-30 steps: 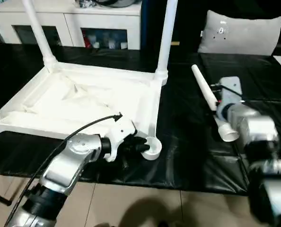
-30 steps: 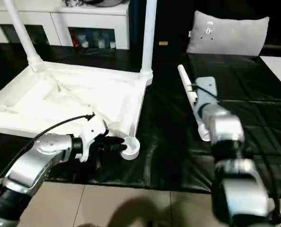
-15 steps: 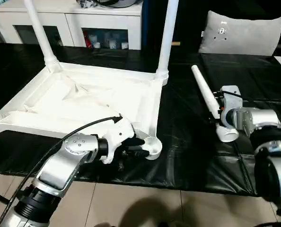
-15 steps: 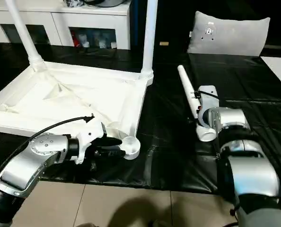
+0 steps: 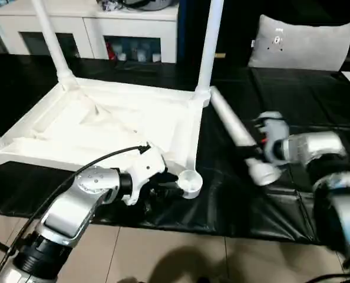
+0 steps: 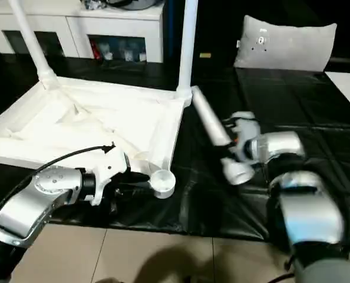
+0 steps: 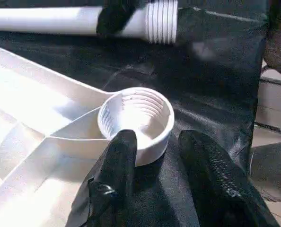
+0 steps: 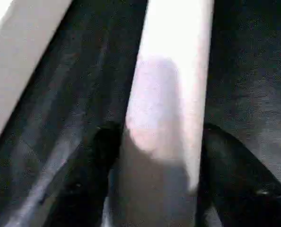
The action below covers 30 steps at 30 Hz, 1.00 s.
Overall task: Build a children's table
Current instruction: Pick table leg
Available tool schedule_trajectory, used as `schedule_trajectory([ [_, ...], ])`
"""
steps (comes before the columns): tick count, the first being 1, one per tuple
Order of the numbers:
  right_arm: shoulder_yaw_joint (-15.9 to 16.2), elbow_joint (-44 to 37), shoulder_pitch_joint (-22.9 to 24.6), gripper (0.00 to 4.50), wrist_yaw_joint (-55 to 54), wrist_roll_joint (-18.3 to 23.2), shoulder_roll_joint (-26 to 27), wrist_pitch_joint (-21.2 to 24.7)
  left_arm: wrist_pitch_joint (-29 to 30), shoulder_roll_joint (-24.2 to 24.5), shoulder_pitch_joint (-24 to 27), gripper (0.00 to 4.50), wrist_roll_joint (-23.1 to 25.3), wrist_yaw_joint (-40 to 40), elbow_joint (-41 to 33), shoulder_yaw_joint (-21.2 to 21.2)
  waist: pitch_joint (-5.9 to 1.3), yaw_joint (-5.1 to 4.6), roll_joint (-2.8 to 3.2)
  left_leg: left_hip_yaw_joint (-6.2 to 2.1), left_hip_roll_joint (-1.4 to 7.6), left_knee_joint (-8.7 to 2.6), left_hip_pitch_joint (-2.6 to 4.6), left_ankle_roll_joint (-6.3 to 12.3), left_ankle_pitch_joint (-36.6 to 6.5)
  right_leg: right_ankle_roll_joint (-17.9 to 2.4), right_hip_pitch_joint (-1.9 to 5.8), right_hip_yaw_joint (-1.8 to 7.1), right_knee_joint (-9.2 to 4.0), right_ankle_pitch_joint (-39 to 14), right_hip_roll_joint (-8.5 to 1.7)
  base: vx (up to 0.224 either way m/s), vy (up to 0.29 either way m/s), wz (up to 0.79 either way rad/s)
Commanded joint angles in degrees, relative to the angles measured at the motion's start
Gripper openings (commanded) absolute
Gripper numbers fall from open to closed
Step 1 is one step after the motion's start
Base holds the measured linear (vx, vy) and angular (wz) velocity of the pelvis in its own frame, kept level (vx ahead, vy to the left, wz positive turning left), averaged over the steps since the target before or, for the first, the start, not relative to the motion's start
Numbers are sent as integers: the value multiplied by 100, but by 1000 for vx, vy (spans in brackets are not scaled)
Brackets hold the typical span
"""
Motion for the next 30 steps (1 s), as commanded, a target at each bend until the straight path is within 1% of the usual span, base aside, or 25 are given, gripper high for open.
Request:
schedule_trajectory([
  [1, 207, -535, 265, 264, 230, 113, -34, 364, 109, 96, -14, 180, -74, -145, -144, -56, -376, 55, 14, -91, 297, -373, -16, 240, -885, -922, 346, 336, -449, -1990, -423, 0, 0, 0],
  [2, 219, -572, 284, 235, 242, 116, -37, 386, 114, 96, -15, 180, -77, -148, -148, -58, -393, 67, 19, -106, 311, -375, -8, 206, -865, -919, 342, 342, -422, -2005, -439, 0, 0, 0],
  [3, 279, -767, 382, 231, 309, 136, -53, 497, 141, 96, -18, 180, -95, -161, -173, -69, -400, 71, 31, -101, 305, -371, 0, 192, -877, -924, 336, 337, -424, -2006, -433, 0, 0, 0],
  [6, 367, -1063, 547, 224, 418, 143, -73, 666, 154, 88, -28, 180, -99, -155, -190, -74, -391, 52, 14, -110, 293, -382, -29, 158, -892, -872, 365, 336, -435, -2019, -440, 0, 0, 0],
  [7, 370, -1170, 612, 219, 428, 135, -73, 742, 139, 77, -54, 180, -83, -129, -164, -72, -388, 36, 30, -116, 285, -379, -28, 144, -918, -846, 363, 333, -448, -2114, -447, 0, 0, 0],
  [8, 370, -1170, 612, 216, 428, 135, -73, 742, 139, 77, -54, 180, -83, -129, -164, -72, -386, 19, 12, -108, 274, -370, -28, 147, -931, -782, 361, 334, -476, -2211, -446, 0, 0, 0],
  [9, 335, -1191, 643, 214, 387, 114, -70, 765, 118, 60, -88, 180, -63, -92, -126, -60, -386, 19, 12, -108, 274, -370, -28, 147, -931, -782, 361, 334, -476, -2211, -446, 0, 0, 0],
  [10, 242, -1298, 719, 213, 248, 150, -79, 849, 93, 45, -136, 180, -45, -44, -73, -44, -372, 4, 10, -104, 259, -370, -8, 148, -970, -694, 348, 329, -519, -2410, -432, 0, 0, 0],
  [11, 215, -1293, 724, 212, 213, 158, -88, 848, 89, 35, -155, 180, -43, -36, -51, -46, -382, 1, -1, -109, 263, -368, -4, 141, -957, -686, 351, 327, -508, -2431, -440, 0, 0, 0],
  [13, 109, -1418, 811, 209, 95, 190, -117, 938, 83, 24, -166, 180, -62, -19, -59, -62, -376, -25, -62, -106, 263, -370, -3, 160, -934, -628, 341, 325, -524, -2534, -433, 0, 0, 0],
  [14, 90, -1468, 839, 208, 73, 200, -122, 969, 85, 22, -165, 180, -68, -15, -65, -66, -382, -19, -36, -110, 266, -368, 0, 166, -908, -628, 336, 325, -513, -2528, -438, 0, 0, 0],
  [15, 70, -1519, 866, 206, 52, 210, -127, 1001, 86, 19, -165, 180, -75, -12, -70, -69, -379, -19, -33, -107, 266, -370, -5, 176, -880, -612, 339, 327, -521, -2504, -434, 0, 0, 0],
  [16, -25, -1593, 916, 204, -35, 240, -120, 1040, 94, -20, -144, 180, -117, 17, -90, -41, -386, -29, -53, -107, 273, -372, -8, 180, -823, -622, 339, 335, -507, -2414, -430, 0, 0, 0],
  [17, -162, -1651, 958, 204, -142, 278, -97, 1055, 99, -64, -122, 180, -161, 45, -100, -10, -391, -17, -22, -110, 270, -369, -3, 179, -812, -643, 337, 331, -497, -2381, -431, 0, 0, 0],
  [18, -188, -1661, 965, 203, -159, 287, -92, 1055, 99, -69, -119, 180, -166, 47, -100, -7, -384, -26, -27, -102, 269, -370, -4, 180, -814, -645, 334, 334, -511, -2376, -428, 0, 0, 0],
  [19, -583, -1808, 1062, 200, -414, 411, -16, 1041, 99, -132, -82, 180, -229, 86, -98, 41, -394, -15, -22, -101, 265, -369, 2, 163, -812, -654, 337, 333, -507, -2327, -431, 0, 0, 0],
  [20, -861, -1912, 1112, 200, -582, 510, 51, 1011, 81, -189, -67, 180, -266, 139, -75, 98, -391, -18, -28, -105, 263, -375, -8, 163, -807, -643, 346, 334, -510, -2331, -432, 0, 0, 0],
  [21, -861, -1912, 1112, 198, -582, 510, 51, 1011, 81, -189, -67, 180, -266, 139, -75, 98, -392, -16, 1, -101, 259, -371, 8, 149, -842, -622, 335, 330, -527, -2365, -433, 0, 0, 0],
  [23, -1132, -2055, 1168, 195, -757, 614, 133, 939, 42, -270, -76, 180, -293, 240, -18, 179, -391, -19, -9, -107, 259, -380, 15, 142, -881, -606, 333, 319, -534, -2423, -428, 0, 0, 0],
  [24, -1590, -2377, 1288, 194, -1070, 808, 314, 691, -52, -465, -133, 180, -313, 500, 143, 351, -372, -37, 16, -80, 239, -374, 20, 134, -967, -518, 315, 323, -604, -2522, -420, 0, 0, 0],
  [25, -2044, -2813, 1470, 194, -1322, 1059, 554, 411, -113, -650, -171, 180, -338, 717, 281, 477, -391, -27, 27, -92, 235, -372, 37, 107, -965, -481, 316, 311, -596, -2522, -419, 0, 0, 0],
  [27, -2186, -2976, 1543, 193, -1395, 1146, 644, 327, -129, -702, -171, 180, -348, 773, 314, 510, -422, -4, 9, -114, 244, -387, 22, 131, -858, -465, 339, 303, -545, -2356, -422, 0, 0, 0],
  [28, -2270, -3192, 1649, 192, -1425, 1208, 737, 243, -142, -739, -176, 180, -335, 829, 337, 520, -414, 1, 12, -113, 251, -400, 10, 198, -806, -475, 334, 303, -547, -2282, -415, 0, 0, 0],
  [29, -2325, -3387, 1754, 191, -1474, 1240, 831, 137, -153, -786, -182, 180, -339, 891, 359, 550, -414, 1, 12, -113, 251, -400, 10, 198, -806, -475, 334, 303, -547, -2282, -415, 0, 0, 0],
  [30, -2398, -3590, 1871, 191, -1561, 1269, 944, -25, -146, -868, -205, 180, -357, 997, 389, 608, -415, 2, 34, -108, 253, -395, 20, 197, -777, -491, 326, 316, -539, -2232, -418, 0, 0, 0],
])
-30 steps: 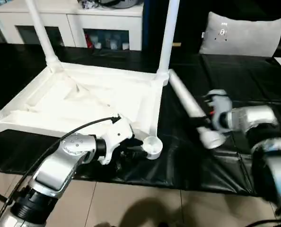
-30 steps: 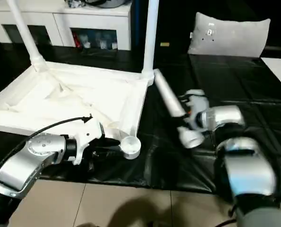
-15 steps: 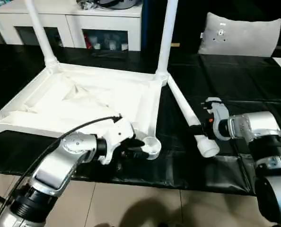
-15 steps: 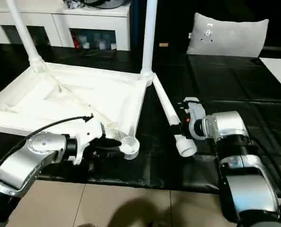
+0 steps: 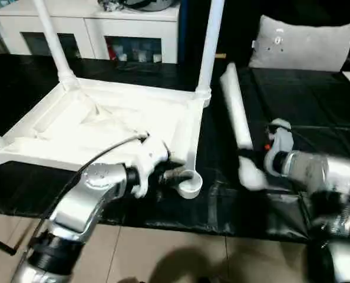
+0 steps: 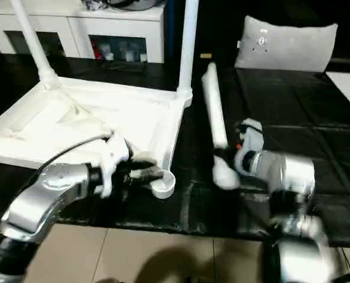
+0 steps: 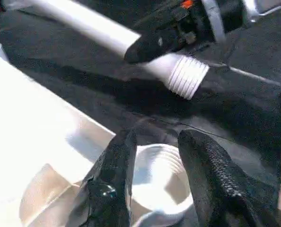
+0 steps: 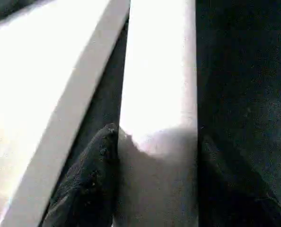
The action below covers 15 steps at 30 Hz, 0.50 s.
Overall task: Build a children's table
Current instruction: Pick table leg
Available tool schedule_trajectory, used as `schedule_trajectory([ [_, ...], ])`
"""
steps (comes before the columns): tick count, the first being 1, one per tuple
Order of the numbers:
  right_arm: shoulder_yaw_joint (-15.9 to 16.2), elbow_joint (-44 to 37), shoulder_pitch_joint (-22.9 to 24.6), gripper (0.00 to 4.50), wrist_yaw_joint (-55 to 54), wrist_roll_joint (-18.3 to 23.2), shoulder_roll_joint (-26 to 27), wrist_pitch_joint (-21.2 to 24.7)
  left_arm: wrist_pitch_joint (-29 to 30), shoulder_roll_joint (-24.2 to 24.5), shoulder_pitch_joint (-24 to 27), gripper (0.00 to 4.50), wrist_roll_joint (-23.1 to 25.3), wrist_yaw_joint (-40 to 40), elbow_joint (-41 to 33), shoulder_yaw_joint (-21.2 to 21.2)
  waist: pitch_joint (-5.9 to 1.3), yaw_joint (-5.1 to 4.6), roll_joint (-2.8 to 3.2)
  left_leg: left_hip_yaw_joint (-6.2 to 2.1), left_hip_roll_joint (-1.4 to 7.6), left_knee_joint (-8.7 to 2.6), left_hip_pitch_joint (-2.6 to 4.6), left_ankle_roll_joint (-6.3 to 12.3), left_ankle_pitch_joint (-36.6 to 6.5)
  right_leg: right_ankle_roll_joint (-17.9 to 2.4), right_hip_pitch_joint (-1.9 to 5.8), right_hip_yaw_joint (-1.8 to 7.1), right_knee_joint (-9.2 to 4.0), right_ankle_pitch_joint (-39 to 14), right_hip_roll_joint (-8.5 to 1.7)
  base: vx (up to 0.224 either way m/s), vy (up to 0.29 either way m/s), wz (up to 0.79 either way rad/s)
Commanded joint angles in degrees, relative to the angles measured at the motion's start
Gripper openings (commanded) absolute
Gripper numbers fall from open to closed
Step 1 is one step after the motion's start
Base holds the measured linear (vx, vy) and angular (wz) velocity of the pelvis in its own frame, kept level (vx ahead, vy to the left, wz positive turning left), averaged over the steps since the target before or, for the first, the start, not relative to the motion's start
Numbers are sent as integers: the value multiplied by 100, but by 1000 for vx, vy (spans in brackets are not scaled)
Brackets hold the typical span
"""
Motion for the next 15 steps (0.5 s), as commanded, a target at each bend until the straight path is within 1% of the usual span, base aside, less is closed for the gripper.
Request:
schedule_trajectory([
  [1, -293, -659, 216, 191, -87, 318, 254, -587, -117, -210, -181, 180, -48, 353, 135, 249, -407, 35, 51, -91, 249, -390, -1, 215, -757, -489, 317, 318, -543, -2126, -422, 0, 0, 0],
  [2, -412, -803, 283, 191, 78, 542, 357, -692, -211, -347, -268, 180, -72, 501, 197, 332, -414, 40, 39, -93, 242, -390, -5, 227, -775, -484, 330, 312, -533, -2111, -421, 0, 0, 0],
  [3, -442, -838, 299, 191, 125, 602, 381, -711, -235, -382, -291, 180, -78, 538, 213, 353, -423, 63, 40, -100, 245, -395, 1, 271, -789, -489, 339, 307, -533, -2090, -420, 0, 0, 0],
  [4, -701, -1192, 417, 191, 620, 1238, 633, -791, -377, -751, -563, 180, -225, 845, 371, 599, -413, 79, 40, -93, 243, -391, -8, 340, -801, -521, 351, 302, -550, -2093, -430, 0, 0, 0],
  [5, -701, -1192, 417, 191, 620, 1238, 633, -791, -377, -751, -563, 180, -225, 845, 371, 599, -413, 79, 40, -93, 243, -391, -8, 340, -801, -521, 351, 302, -550, -2093, -430, 0, 0, 0],
  [6, -791, -1342, 467, 191, 767, 1470, 739, -818, -390, -886, -661, 197, -298, 942, 424, 701, -411, 104, 34, -103, 246, -394, -24, 396, -767, -535, 359, 292, -552, -2112, -436, 0, 0, 0],
  [7, -794, -1647, 633, 191, 1133, 1885, 850, -680, -266, -1176, -895, 213, -605, 1123, 448, 950, -414, 118, 9, -99, 254, -391, -37, 431, -727, -539, 368, 300, -553, -2094, -446, 0, 0, 0],
  [8, -783, -1677, 654, 191, 1177, 1918, 854, -665, -247, -1209, -922, 213, -644, 1143, 447, 979, -419, 141, 18, -96, 247, -382, -37, 448, -688, -536, 376, 297, -543, -2072, -448, 0, 0, 0],
  [9, -686, -1821, 766, 191, 1394, 2046, 860, -603, -165, -1368, -1045, 213, -851, 1238, 434, 1117, -421, 151, 25, -111, 268, -390, -36, 450, -640, -552, 369, 300, -532, -2053, -454, 0, 0, 0],
  [10, -614, -1969, 876, 191, 1655, 2270, 888, -476, -119, -1575, -1199, 227, -1084, 1376, 444, 1293, -414, 165, -19, -98, 256, -388, -52, 479, -601, -531, 374, 296, -543, -2075, -446, 0, 0, 0],
  [11, -589, -2043, 930, 191, 1751, 2398, 912, -426, -97, -1682, -1272, 239, -1188, 1450, 460, 1382, -419, 199, 0, -88, 253, -375, -58, 515, -555, -534, 383, 297, -548, -2091, -457, 0, 0, 0],
  [12, -556, -2179, 1008, 191, 1894, 2646, 952, -278, -1, -1866, -1383, 250, -1405, 1566, 484, 1531, -418, 223, -36, -84, 242, -376, -74, 534, -498, -510, 388, 288, -555, -2161, -453, 0, 0, 0],
  [13, -504, -2268, 1057, 191, 1962, 2745, 952, -217, 72, -1956, -1428, 255, -1521, 1603, 493, 1596, -417, 250, -29, -87, 242, -379, -73, 541, -450, -449, 379, 285, -574, -2227, -453, 0, 0, 0],
  [15, -346, -2499, 1180, 191, 2120, 2946, 934, -100, 301, -2108, -1470, 271, -1766, 1603, 438, 1646, -422, 271, -31, -94, 245, -382, -69, 526, -390, -377, 365, 283, -578, -2248, -449, 0, 0, 0],
])
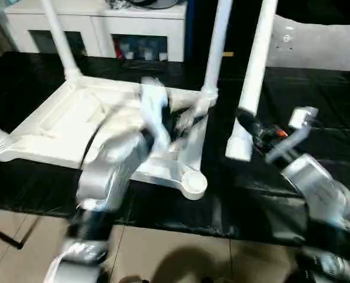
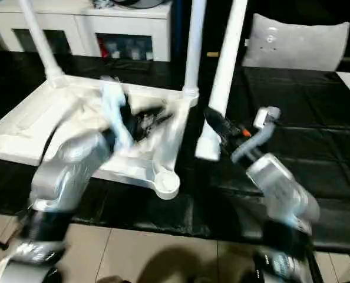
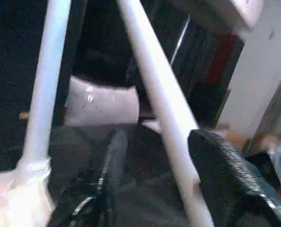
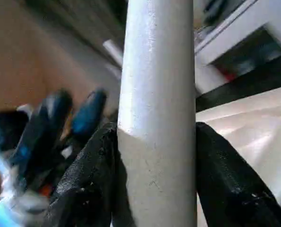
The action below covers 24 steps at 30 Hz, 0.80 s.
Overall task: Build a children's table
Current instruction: Pick table leg
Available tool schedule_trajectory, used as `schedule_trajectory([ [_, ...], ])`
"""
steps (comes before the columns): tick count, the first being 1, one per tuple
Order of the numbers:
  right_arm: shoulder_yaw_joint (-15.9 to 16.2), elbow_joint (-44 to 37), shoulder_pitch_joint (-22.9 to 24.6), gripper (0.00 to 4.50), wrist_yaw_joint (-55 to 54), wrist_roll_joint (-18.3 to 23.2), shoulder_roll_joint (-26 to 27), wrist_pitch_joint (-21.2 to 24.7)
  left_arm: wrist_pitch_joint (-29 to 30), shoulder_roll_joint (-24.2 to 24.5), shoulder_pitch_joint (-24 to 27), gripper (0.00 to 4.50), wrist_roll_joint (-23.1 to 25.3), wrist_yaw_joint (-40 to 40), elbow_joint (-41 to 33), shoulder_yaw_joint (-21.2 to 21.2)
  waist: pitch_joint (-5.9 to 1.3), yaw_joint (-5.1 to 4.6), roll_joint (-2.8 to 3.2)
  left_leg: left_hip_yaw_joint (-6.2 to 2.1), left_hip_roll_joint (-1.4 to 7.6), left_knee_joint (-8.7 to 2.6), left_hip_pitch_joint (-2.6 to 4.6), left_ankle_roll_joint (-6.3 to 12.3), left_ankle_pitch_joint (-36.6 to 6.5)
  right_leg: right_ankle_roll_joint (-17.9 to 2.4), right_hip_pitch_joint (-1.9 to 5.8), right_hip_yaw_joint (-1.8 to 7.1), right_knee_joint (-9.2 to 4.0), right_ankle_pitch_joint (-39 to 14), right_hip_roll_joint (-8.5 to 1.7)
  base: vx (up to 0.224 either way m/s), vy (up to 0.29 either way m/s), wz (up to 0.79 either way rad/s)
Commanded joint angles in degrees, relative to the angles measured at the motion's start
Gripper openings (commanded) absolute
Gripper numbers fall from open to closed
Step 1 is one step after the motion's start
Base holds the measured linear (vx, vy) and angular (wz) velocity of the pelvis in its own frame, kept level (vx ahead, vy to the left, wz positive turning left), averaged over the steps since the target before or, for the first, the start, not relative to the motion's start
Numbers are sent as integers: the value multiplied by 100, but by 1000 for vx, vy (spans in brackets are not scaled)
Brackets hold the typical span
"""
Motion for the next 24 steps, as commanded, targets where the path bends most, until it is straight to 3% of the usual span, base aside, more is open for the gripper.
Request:
schedule_trajectory([
  [1, 185, -402, 47, 191, 230, 324, -21, 142, 290, -93, 8, 271, -280, 20, -45, 64, -423, 63, -80, -90, 245, -358, -33, 494, -415, -329, 358, 293, -552, -2308, -448, 0, 0, 0],
  [5, 336, -484, 115, 191, 403, 406, -103, 162, 435, -198, 23, 305, -433, -61, -99, -14, -437, 79, -68, -107, 273, -368, -21, 454, -368, -256, 345, 293, -549, -2228, -444, 0, 0, 0],
  [8, 441, -506, 159, 191, 453, 407, -120, 141, 549, -275, 39, 338, -571, -32, -108, -19, -445, 105, -67, -107, 285, -372, -21, 445, -305, -338, 348, 306, -518, -2016, -454, 0, 0, 0],
  [9, 504, -561, 199, 191, 497, 438, -130, 155, 590, -301, 47, 346, -618, -7, -113, -20, -447, 112, -10, -112, 285, -367, -19, 435, -308, -356, 344, 308, -523, -1963, -456, 0, 0, 0],
  [12, 610, -675, 282, 191, 545, 488, -175, 174, 702, -411, 13, 370, -806, 47, -111, 31, -454, 129, -49, -108, 278, -362, -35, 437, -274, -378, 372, 312, -503, -1851, -463, 0, 0, 0],
  [16, 730, -813, 384, 191, 704, 781, -226, 327, 1013, -610, -39, 397, -1450, -17, -158, 259, -447, 165, -64, -103, 279, -360, -42, 456, -270, -439, 384, 313, -505, -1869, -471, 0, 0, 0],
  [19, 870, -828, 470, 191, 879, 885, -261, 423, 1223, -652, 2, 428, -1826, -188, -114, 369, -432, 164, -57, -95, 258, -361, -47, 457, -369, -348, 380, 294, -547, -2112, -461, 0, 0, 0],
  [21, 1102, -858, 594, 191, 1134, 913, -334, 455, 1555, -613, 129, 436, -2410, -662, -49, 502, -422, 182, -67, -87, 237, -363, -49, 418, -394, -251, 377, 289, -589, -2397, -471, 0, 0, 0],
  [22, 1172, -863, 620, 191, 1209, 898, -374, 450, 1617, -572, 161, 387, -2548, -831, -69, 511, -425, 175, -67, -105, 251, -368, -57, 419, -388, -201, 382, 285, -589, -2392, -467, 0, 0, 0],
  [24, 1310, -843, 649, 191, 1313, 857, -476, 441, 1719, -515, 181, 399, -2745, -1006, -115, 530, -422, 173, -65, -105, 256, -372, -47, 404, -411, -155, 366, 284, -597, -2409, -455, 0, 0, 0],
])
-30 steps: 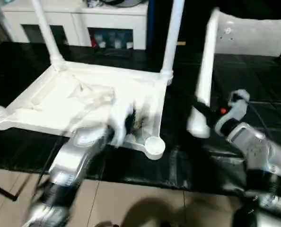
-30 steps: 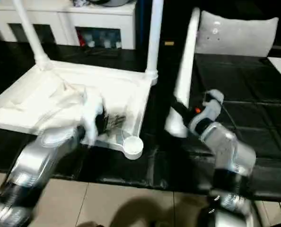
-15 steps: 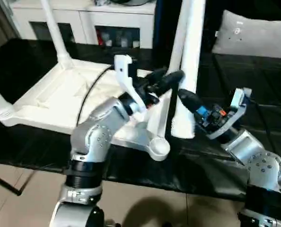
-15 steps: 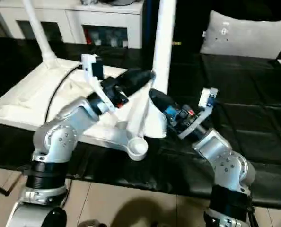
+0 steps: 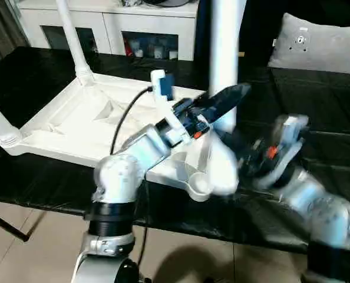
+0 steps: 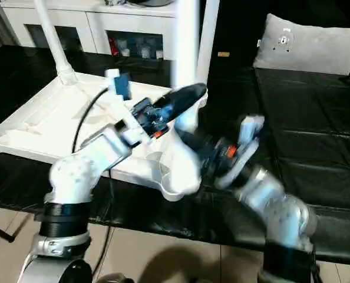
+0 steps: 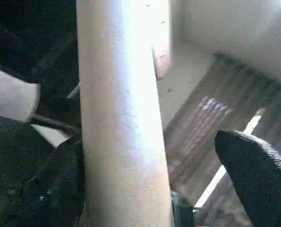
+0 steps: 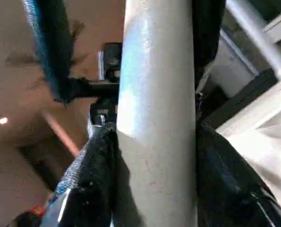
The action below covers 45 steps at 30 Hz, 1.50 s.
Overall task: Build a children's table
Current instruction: Pick table leg
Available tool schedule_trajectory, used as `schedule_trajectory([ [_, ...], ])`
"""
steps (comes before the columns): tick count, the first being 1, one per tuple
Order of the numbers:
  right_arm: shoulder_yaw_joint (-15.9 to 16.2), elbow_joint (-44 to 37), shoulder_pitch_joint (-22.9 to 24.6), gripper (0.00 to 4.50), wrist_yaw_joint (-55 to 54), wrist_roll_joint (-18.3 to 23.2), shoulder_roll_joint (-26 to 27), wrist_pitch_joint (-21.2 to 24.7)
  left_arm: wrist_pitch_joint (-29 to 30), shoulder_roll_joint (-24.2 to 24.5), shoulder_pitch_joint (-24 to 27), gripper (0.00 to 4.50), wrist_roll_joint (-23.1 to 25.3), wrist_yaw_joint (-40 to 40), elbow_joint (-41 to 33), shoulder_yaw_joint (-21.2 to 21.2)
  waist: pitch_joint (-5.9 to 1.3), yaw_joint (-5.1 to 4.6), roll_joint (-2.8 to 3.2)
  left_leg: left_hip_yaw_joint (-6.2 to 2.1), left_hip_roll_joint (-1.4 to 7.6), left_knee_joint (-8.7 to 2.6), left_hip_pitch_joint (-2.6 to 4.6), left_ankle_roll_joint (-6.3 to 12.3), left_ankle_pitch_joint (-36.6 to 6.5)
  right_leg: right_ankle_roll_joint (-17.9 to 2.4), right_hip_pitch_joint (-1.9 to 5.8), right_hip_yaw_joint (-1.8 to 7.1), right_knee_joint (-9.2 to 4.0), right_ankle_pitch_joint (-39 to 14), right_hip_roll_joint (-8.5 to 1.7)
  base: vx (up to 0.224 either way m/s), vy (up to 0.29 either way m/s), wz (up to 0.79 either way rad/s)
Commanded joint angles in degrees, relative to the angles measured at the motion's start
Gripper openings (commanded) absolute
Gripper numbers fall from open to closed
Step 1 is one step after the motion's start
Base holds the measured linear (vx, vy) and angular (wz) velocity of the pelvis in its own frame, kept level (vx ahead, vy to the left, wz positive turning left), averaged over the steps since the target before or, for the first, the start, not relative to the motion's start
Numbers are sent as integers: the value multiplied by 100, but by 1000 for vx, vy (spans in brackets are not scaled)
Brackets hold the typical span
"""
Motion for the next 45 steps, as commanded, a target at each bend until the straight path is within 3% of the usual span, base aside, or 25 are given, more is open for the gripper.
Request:
schedule_trajectory([
  [1, 135, -91, -22, 191, 96, 36, -96, 60, 249, 44, -59, 400, -477, -345, -130, 59, -419, 37, -67, -103, 260, -366, -15, 369, -419, -151, 362, 294, -541, -2436, -451, 0, 0, 0],
  [2, 138, -45, -43, 191, 132, 68, -119, 96, 414, 90, -80, 400, -785, -510, -201, 129, -415, 44, -61, -104, 261, -367, -7, 357, -432, -145, 355, 295, -548, -2471, -458, 0, 0, 0],
  [3, 148, -35, -48, 191, 141, 82, -134, 99, 462, 105, -89, 352, -878, -541, -219, 149, -413, 51, -70, -99, 251, -367, -9, 346, -456, -165, 357, 293, -552, -2522, -464, 0, 0, 0],
  [4, 173, -9, -67, 191, 169, 105, -176, 114, 579, 169, -105, 340, -1036, -647, -251, 159, -416, 56, -73, -105, 257, -371, -7, 341, -475, -174, 357, 290, -549, -2527, -459, 0, 0, 0],
  [6, 205, 17, -90, 189, 203, 119, -224, 128, 671, 242, -117, 338, -1119, -754, -269, 140, -421, 54, -67, -113, 265, -373, -2, 352, -438, -168, 359, 293, -535, -2447, -452, 0, 0, 0],
  [7, 275, 78, -113, 188, 311, 98, -334, 115, 795, 337, -98, 309, -1171, -900, -268, 91, -426, 56, -67, -116, 274, -375, -2, 342, -404, -158, 357, 301, -520, -2361, -451, 0, 0, 0],
  [11, 326, 196, -131, 188, 413, 99, -445, 63, 896, 399, -63, 300, -1275, -1034, -233, 87, -429, 76, -81, -104, 268, -366, -9, 355, -317, -162, 365, 314, -499, -2282, -463, 0, 0, 0],
  [12, 342, 212, -142, 188, 427, 103, -487, 73, 934, 427, -62, 290, -1327, -1025, -232, 115, -432, 86, -115, -99, 263, -365, -11, 360, -287, -165, 375, 314, -488, -2300, -469, 0, 0, 0],
  [14, 370, 203, -146, 188, 447, 132, -544, 86, 1015, 524, -36, 274, -1439, -1032, -249, 135, -430, 95, -76, -104, 271, -365, -10, 345, -256, -169, 365, 317, -484, -2272, -462, 0, 0, 0],
  [15, 383, 198, -146, 188, 451, 121, -564, 75, 1018, 552, -22, 260, -1444, -1026, -244, 141, -434, 88, -31, -104, 271, -361, 3, 328, -299, -165, 356, 310, -502, -2270, -451, 0, 0, 0],
  [16, 397, 198, -144, 188, 449, 123, -581, 60, 1019, 568, -16, 255, -1443, -1025, -236, 143, -431, 86, -57, -103, 263, -361, -5, 328, -309, -158, 365, 306, -501, -2265, -448, 0, 0, 0],
  [17, 404, 198, -144, 188, 452, 128, -598, 50, 1014, 570, -19, 246, -1440, -1021, -221, 146, -431, 102, -29, -109, 270, -367, 4, 311, -316, -163, 363, 305, -497, -2287, -454, 0, 0, 0],
  [22, 408, 242, -157, 188, 430, 143, -701, -69, 925, 559, -63, 205, -1372, -1037, -110, 168, -440, 130, -48, -98, 264, -362, 18, 294, -318, -120, 366, 308, -503, -2306, -451, 0, 0, 0],
  [29, 534, 312, -245, 188, 401, -112, -779, -350, 706, 631, -40, 191, -1244, -981, -223, 146, -450, 152, -48, -104, 279, -359, 18, 297, -290, -175, 365, 312, -476, -2153, -452, 0, 0, 0],
  [31, 558, 400, -270, 258, 211, -238, -768, -408, 531, 644, -18, 190, -1019, -786, -257, 134, -451, 153, -75, -106, 285, -361, 15, 306, -268, -186, 370, 317, -468, -2096, -448, 0, 0, 0],
  [33, 552, 393, -312, 260, 62, -287, -745, -452, 196, 699, -27, 190, -593, -582, -317, 53, -445, 143, -58, -116, 289, -367, 18, 262, -271, -155, 361, 316, -467, -2105, -445, 0, 0, 0],
  [35, 558, 358, -337, 290, -44, -362, -753, -576, -166, 816, -23, 188, -69, -392, -383, -119, -447, 144, -64, -109, 285, -368, 29, 238, -300, -103, 361, 326, -473, -2138, -452, 0, 0, 0],
  [38, 741, 293, -401, 303, -219, -869, -865, -1077, -893, 1237, 29, 186, 1144, -188, -583, -777, -454, 143, -63, -130, 301, -378, 28, 223, -269, -16, 357, 336, -441, -2037, -449, 0, 0, 0],
  [40, 822, 257, -423, 338, -270, -1003, -894, -1156, -1148, 1279, 1, 186, 1508, -29, -601, -942, -454, 129, -70, -121, 299, -366, 22, 221, -220, -22, 362, 343, -427, -1917, -448, 0, 0, 0],
  [42, 966, 186, -466, 341, -420, -1245, -900, -1302, -1384, 1294, -50, 185, 1897, 224, -593, -1106, -454, 137, -73, -116, 288, -362, 5, 231, -241, -55, 370, 338, -423, -1935, -454, 0, 0, 0],
  [44, 1318, 58, -541, 357, -860, -1735, -790, -1547, -1707, 1250, -74, 185, 2552, 717, -488, -1414, -450, 126, -166, -112, 296, -366, -3, 236, -196, -42, 363, 342, -420, -1955, -455, 0, 0, 0],
  [45, 1318, 58, -541, 371, -860, -1735, -790, -1547, -1707, 1250, -74, 185, 2552, 717, -488, -1414, -438, 117, -149, -120, 292, -371, -17, 208, -200, -22, 362, 337, -407, -1990, -448, 0, 0, 0],
])
